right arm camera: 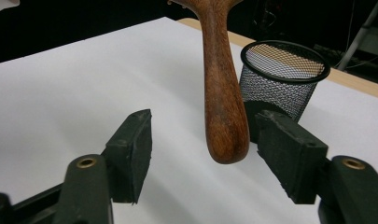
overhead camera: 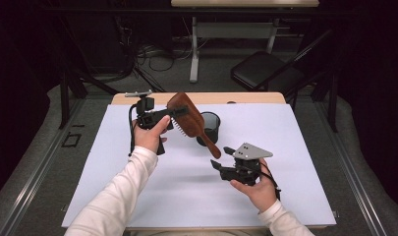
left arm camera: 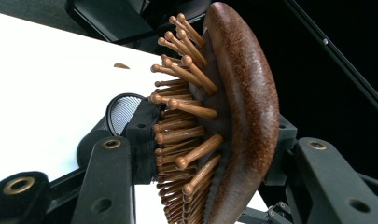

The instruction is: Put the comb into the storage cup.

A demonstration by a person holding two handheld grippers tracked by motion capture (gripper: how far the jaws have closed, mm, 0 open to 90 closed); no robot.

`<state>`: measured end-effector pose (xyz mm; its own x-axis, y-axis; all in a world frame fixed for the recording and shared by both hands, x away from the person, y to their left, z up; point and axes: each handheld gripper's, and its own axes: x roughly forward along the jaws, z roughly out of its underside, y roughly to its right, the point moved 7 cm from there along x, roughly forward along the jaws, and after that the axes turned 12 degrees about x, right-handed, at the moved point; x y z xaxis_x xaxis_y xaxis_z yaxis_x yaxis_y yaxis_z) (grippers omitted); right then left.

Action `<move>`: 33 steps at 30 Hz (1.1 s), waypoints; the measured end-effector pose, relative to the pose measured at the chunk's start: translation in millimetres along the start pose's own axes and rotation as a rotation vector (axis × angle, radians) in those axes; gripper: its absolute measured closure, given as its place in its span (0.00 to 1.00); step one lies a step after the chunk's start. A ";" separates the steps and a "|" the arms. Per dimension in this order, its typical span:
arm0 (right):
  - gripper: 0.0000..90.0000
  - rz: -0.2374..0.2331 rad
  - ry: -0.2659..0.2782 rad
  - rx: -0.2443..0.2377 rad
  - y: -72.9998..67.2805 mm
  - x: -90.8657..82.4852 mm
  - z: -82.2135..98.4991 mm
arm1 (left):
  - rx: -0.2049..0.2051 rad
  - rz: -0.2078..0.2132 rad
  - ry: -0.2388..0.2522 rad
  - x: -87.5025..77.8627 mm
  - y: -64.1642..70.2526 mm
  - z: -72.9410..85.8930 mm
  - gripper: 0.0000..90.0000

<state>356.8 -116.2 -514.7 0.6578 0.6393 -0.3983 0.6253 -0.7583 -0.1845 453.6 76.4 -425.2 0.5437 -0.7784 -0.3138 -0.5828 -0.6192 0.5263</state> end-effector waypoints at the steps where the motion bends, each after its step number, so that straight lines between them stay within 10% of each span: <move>1: 0.38 0.000 0.004 0.001 0.3 0.4 -0.2 | 0.001 -0.003 -0.001 -0.5 -0.2 -0.8 0.56; 33: 0.21 0.084 -0.059 -0.022 7.3 4.3 10.3 | 0.034 -0.035 0.011 -3.3 4.5 -26.9 0.56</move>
<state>359.9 -120.3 -527.0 0.6830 0.5642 -0.4640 0.5784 -0.8056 -0.1282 465.4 78.9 -400.6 0.5706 -0.7551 -0.3229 -0.5834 -0.6494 0.4878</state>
